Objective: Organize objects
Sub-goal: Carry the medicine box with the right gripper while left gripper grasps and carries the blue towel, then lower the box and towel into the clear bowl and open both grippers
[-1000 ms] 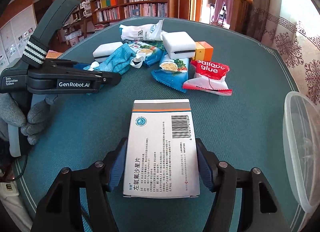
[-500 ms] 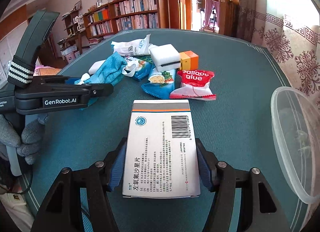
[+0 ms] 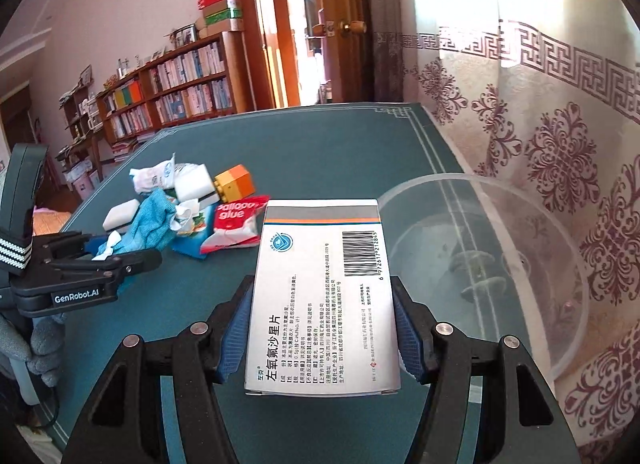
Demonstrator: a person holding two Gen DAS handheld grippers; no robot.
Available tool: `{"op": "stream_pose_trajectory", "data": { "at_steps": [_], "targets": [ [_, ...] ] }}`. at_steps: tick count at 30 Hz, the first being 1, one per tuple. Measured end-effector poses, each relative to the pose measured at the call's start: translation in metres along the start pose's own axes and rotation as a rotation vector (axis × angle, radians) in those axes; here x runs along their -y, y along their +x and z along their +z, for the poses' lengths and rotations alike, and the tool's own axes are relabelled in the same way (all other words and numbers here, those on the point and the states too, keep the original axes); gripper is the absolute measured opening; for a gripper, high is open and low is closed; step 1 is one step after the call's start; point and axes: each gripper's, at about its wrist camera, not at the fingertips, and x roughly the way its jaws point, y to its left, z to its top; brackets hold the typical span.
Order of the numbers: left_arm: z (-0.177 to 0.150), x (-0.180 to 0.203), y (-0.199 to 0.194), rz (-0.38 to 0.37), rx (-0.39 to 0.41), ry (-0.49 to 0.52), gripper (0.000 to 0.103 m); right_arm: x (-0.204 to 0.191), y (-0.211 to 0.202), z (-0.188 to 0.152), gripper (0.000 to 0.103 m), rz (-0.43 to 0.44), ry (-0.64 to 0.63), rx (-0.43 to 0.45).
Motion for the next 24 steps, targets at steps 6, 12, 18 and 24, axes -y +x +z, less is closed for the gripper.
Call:
{"op": "stream_pose_trajectory", "data": {
  "at_steps": [6,12,18,24],
  "targets": [
    [0.013,0.039,0.007,-0.042,0.000,0.061,0.057,0.053,-0.002,0.004,0.064,-0.171,0.088,0.034],
    [0.027,0.072,0.014,-0.089,0.000,0.108,0.057,0.086,0.005,0.002,0.064,-0.290,0.129,0.029],
    [0.039,0.098,0.020,-0.128,-0.001,0.136,0.057,0.101,0.013,-0.001,0.064,-0.330,0.138,0.016],
    [0.050,0.113,0.027,-0.164,-0.008,0.145,0.057,0.104,0.017,-0.003,0.064,-0.335,0.137,0.008]
  ]
}}
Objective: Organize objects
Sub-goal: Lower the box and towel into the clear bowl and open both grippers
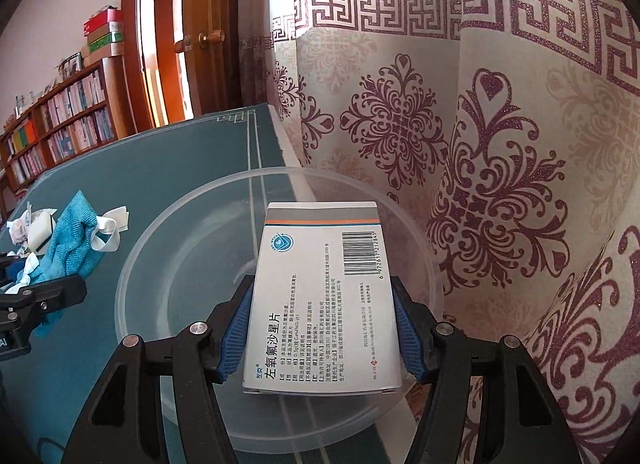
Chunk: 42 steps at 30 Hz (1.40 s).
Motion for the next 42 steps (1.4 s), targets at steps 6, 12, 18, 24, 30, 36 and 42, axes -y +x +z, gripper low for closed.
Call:
{"op": "stream_pose_trajectory", "data": {
  "at_steps": [6,12,18,24,30,36,42],
  "targets": [
    [0.017,0.009,0.008,-0.037,0.009,0.002,0.057,0.000,0.001,-0.003,0.065,-0.002,0.012,-0.008],
    [0.029,0.019,0.018,-0.076,0.004,0.003,0.057,-0.001,-0.002,-0.004,0.065,0.001,0.015,0.000],
    [0.038,0.027,0.027,-0.112,0.011,0.003,0.062,-0.006,-0.007,-0.006,0.065,-0.002,0.006,0.017],
    [0.037,0.019,0.026,-0.125,0.040,-0.028,0.091,-0.008,-0.007,-0.007,0.065,-0.005,-0.002,0.024],
    [0.030,0.005,0.022,-0.028,0.062,-0.037,0.091,-0.011,-0.008,-0.008,0.065,-0.002,-0.006,0.032],
    [0.019,-0.003,0.015,0.022,0.067,-0.037,0.093,-0.016,-0.012,-0.010,0.065,0.004,-0.021,0.052],
    [0.009,-0.013,0.007,0.045,0.073,-0.049,0.096,-0.022,-0.020,-0.011,0.065,0.029,-0.024,0.076]
  ]
}}
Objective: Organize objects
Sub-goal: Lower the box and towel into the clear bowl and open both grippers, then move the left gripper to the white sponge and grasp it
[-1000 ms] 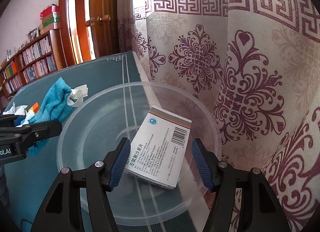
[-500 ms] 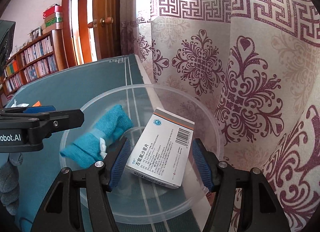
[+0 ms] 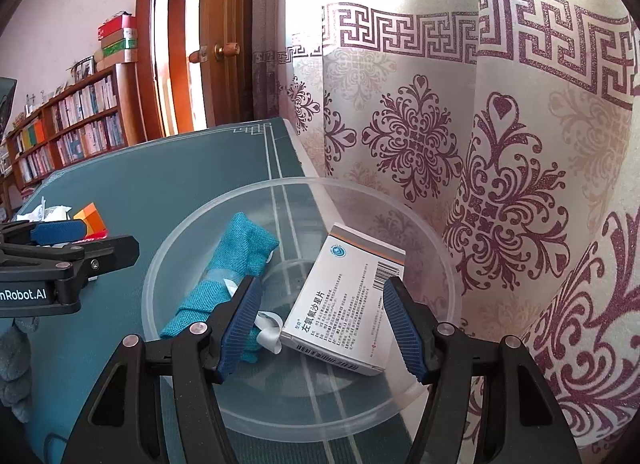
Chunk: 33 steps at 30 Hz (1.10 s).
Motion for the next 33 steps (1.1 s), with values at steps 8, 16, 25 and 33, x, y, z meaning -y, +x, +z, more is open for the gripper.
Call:
{"op": "stream_pose_trajectory", "data": {
  "at_steps": [8,16,25,33],
  "targets": [
    [-0.010,-0.023,-0.011,0.044,0.017,-0.035,0.097,-0.012,-0.008,-0.001,0.065,0.026,-0.012,0.022],
    [-0.021,-0.048,-0.018,0.089,0.021,-0.051,0.097,-0.026,-0.013,-0.004,0.066,0.044,-0.033,0.024],
    [-0.033,-0.081,-0.031,0.116,0.029,-0.104,0.097,-0.053,-0.022,-0.009,0.066,0.073,-0.091,0.050],
    [-0.043,-0.117,-0.039,0.172,0.028,-0.170,0.098,-0.078,-0.025,-0.014,0.070,0.114,-0.140,0.043]
  ]
}}
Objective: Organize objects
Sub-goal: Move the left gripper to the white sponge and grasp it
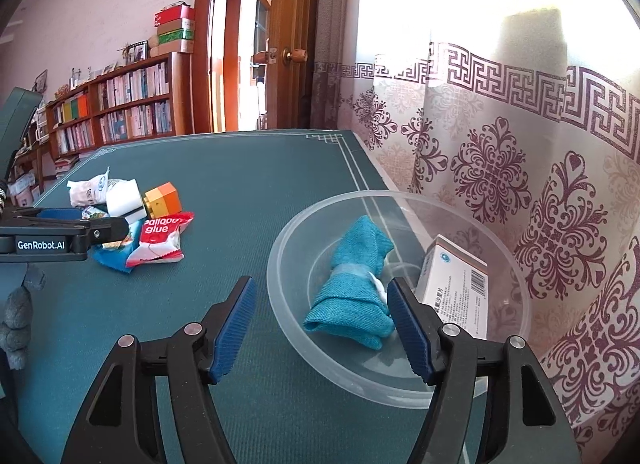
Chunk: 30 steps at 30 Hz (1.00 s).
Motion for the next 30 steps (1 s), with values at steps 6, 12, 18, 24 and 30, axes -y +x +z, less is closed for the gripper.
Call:
{"op": "stream_pose_trajectory", "data": {
  "at_steps": [6,12,18,24,30],
  "targets": [
    [-0.003,-0.035,-0.003,0.061,-0.002,-0.070,0.098,-0.018,0.003,-0.002,0.070,0.031,-0.043,-0.012],
    [-0.005,-0.070,-0.010,0.178,0.028,-0.129,0.099,-0.037,0.006,-0.004,0.071,0.072,-0.088,-0.033],
    [-0.007,-0.103,-0.002,0.311,0.014,-0.181,0.100,-0.057,0.011,-0.003,0.071,0.119,-0.120,-0.051],
    [-0.011,-0.120,0.009,0.323,-0.016,-0.224,0.100,-0.070,0.023,0.003,0.071,0.164,-0.119,-0.077],
    [-0.015,-0.132,0.019,0.313,-0.055,-0.255,0.100,-0.080,0.036,0.008,0.071,0.191,-0.106,-0.108]
  ]
}}
